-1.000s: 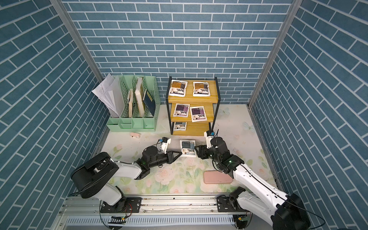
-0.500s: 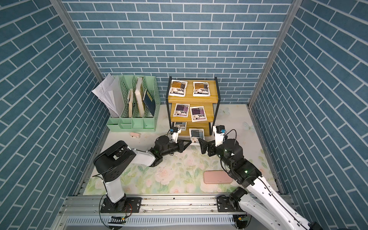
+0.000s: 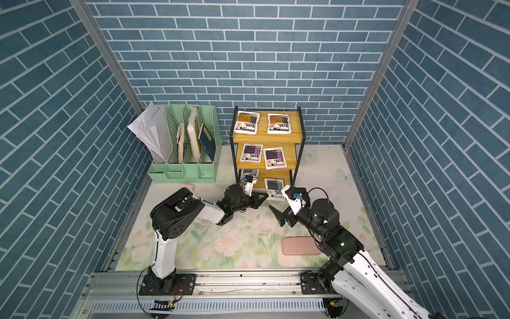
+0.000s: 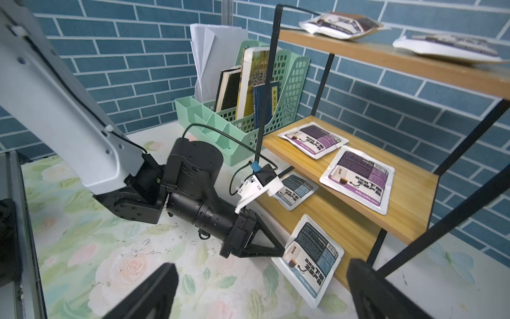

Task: Place the bagged coffee beans on the shelf by color
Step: Place the coffee beans on the shelf.

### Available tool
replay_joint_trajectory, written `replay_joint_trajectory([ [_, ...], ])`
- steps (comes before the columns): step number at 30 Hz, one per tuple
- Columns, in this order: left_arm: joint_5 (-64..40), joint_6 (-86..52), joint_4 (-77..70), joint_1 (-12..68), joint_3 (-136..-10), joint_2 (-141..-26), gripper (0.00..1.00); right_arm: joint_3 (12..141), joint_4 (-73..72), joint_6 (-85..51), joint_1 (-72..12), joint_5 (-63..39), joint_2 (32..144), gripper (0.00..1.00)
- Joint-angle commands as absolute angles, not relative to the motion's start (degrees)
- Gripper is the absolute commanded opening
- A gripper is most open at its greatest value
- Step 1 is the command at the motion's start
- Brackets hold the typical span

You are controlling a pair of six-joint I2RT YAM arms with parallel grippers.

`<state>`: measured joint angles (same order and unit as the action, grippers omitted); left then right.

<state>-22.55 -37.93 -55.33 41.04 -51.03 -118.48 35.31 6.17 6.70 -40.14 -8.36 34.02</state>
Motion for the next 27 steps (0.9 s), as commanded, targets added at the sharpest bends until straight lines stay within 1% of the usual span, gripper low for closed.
replay_joint_trajectory([
  [1, -22.0, -34.7, -54.1, 40.4, -54.2, -120.2, 0.0, 33.6, 1.3, 8.9, -40.4, -7.9, 30.6, 1.0],
  [8, -20.9, -31.6, -53.0, 40.1, -57.4, -122.4, 0.0, 28.2, 0.9, 6.2, -40.3, 1.1, 24.2, 1.0],
  [16, -19.9, -26.9, -52.6, 39.7, -60.0, -124.7, 0.0, 23.7, -2.4, 1.8, -40.3, 4.4, 20.1, 1.0],
  [27, -20.7, -28.4, -53.2, 38.3, -63.1, -127.4, 0.0, 22.7, -3.7, 1.2, -40.3, 5.0, 19.9, 1.0],
])
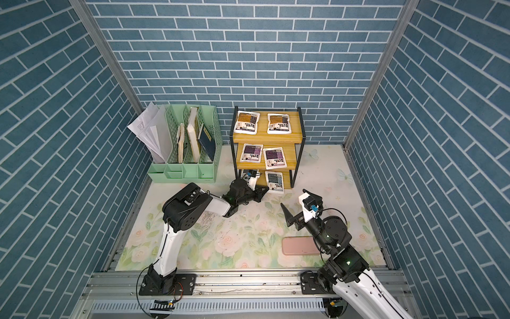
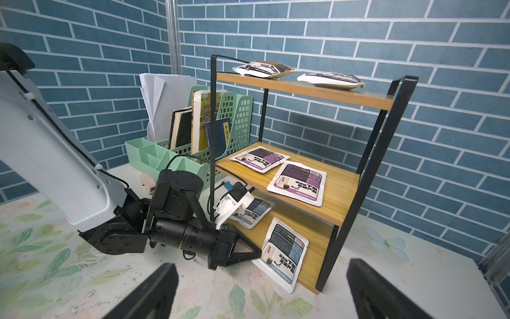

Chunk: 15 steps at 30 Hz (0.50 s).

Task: Place the bagged coffee beans on the shelf by color
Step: Place the coffee beans on the shelf.

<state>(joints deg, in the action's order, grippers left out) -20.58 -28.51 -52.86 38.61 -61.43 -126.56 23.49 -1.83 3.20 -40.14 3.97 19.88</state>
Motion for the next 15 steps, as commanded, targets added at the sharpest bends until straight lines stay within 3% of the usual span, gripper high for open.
replay_joint_trajectory([
  [1, -20.8, -29.2, -53.1, 38.2, -63.3, -127.6, 0.0, 22.6, -3.7, 1.1, -40.3, 5.0, 20.0, 1.0],
  [15, -22.8, -37.9, -54.0, 37.4, -64.6, -130.6, 0.0, 22.0, -4.8, -0.1, -40.4, 4.8, 18.6, 1.0],
])
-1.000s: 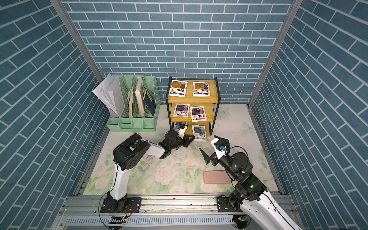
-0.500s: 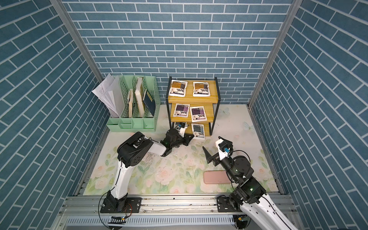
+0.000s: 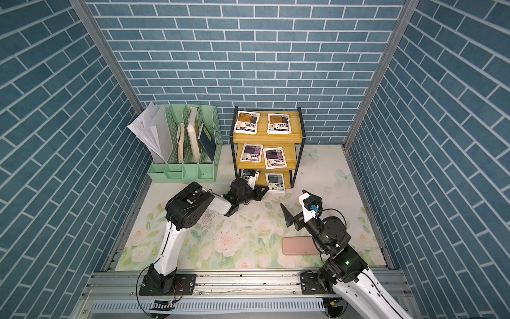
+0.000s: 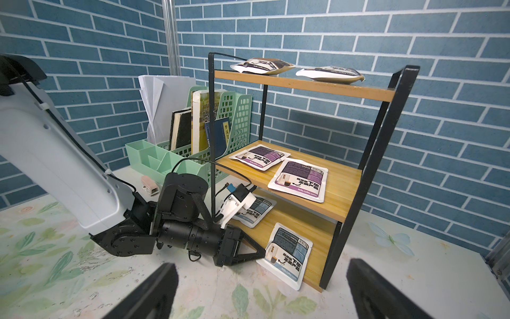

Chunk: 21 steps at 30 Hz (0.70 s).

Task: Place the bagged coffee beans on the shelf by color
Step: Place the coffee beans on the shelf.

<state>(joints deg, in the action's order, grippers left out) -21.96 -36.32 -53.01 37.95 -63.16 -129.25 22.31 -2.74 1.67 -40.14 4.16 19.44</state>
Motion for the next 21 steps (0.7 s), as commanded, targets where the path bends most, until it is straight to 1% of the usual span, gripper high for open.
replay_joint_trajectory([
  [1, -22.8, -38.2, -53.8, 37.3, -65.1, -130.8, 0.0, 22.0, -4.7, -0.1, -40.3, 4.8, 18.5, 1.0],
  [14, -26.1, -45.6, -52.6, 34.9, -70.9, -134.6, 0.0, 21.5, -5.6, 0.4, -40.3, 4.2, 16.7, 1.0],
  [21, -27.5, -45.2, -47.5, 34.3, -75.3, -135.7, 0.0, 21.6, -5.2, 2.0, -40.3, 3.6, 17.6, 1.0],
])
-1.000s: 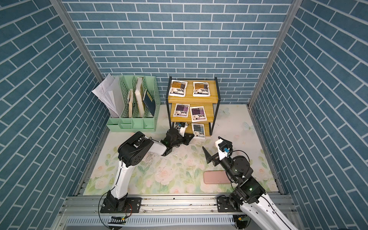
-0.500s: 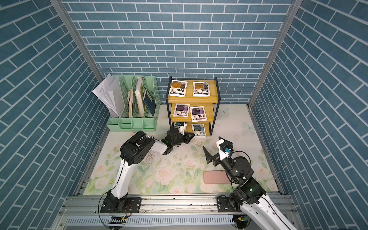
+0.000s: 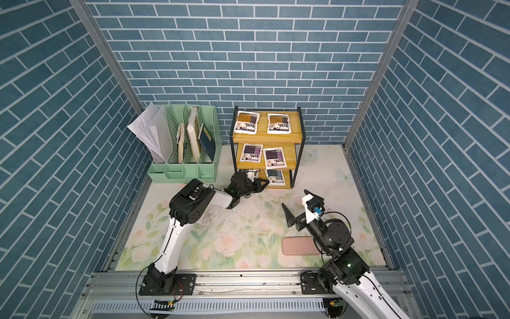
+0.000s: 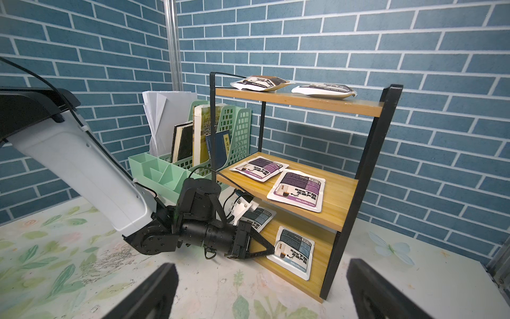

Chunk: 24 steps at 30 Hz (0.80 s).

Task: Place the bagged coffee beans on the shelf by color
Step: Place the coffee beans on the shelf.

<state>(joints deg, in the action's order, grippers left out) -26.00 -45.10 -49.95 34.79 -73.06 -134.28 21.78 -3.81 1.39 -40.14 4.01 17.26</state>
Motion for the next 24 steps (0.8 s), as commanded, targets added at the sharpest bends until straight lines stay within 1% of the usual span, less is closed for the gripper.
replay_joint_trajectory([
  [1, -27.8, -45.2, -46.4, 34.0, -76.1, -136.0, 0.0, 21.9, -5.0, 2.7, -40.3, 3.0, 18.3, 1.0],
  [6, -28.7, -43.8, -42.1, 33.3, -78.2, -136.4, 0.0, 24.8, -4.2, 8.7, -40.3, -1.1, 26.0, 1.0],
  [9, -28.7, -42.9, -39.9, 33.1, -79.2, -136.6, 0.0, 26.1, -5.1, 12.3, -40.3, -1.9, 30.0, 1.0],
  [13, -28.8, -42.3, -37.1, 32.8, -81.2, -137.3, 0.0, 24.5, -10.3, 14.2, -40.3, -4.0, 29.9, 1.0],
  [17, -29.4, -42.0, -34.5, 32.4, -83.6, -138.1, 0.02, 23.0, -13.1, 14.5, -40.3, -9.8, 28.7, 1.0],
  [21, -30.0, -42.0, -33.1, 32.3, -84.7, -138.7, 0.1, 22.1, -13.5, 14.0, -40.3, -10.6, 28.1, 1.0],
  [22, -29.9, -42.0, -33.1, 32.3, -84.6, -138.6, 0.15, 22.1, -13.4, 13.8, -40.3, -10.0, 27.9, 1.0],
  [24, -29.7, -42.1, -32.9, 32.3, -84.4, -138.4, 0.27, 22.0, -13.4, 13.6, -40.3, -9.2, 27.5, 1.0],
])
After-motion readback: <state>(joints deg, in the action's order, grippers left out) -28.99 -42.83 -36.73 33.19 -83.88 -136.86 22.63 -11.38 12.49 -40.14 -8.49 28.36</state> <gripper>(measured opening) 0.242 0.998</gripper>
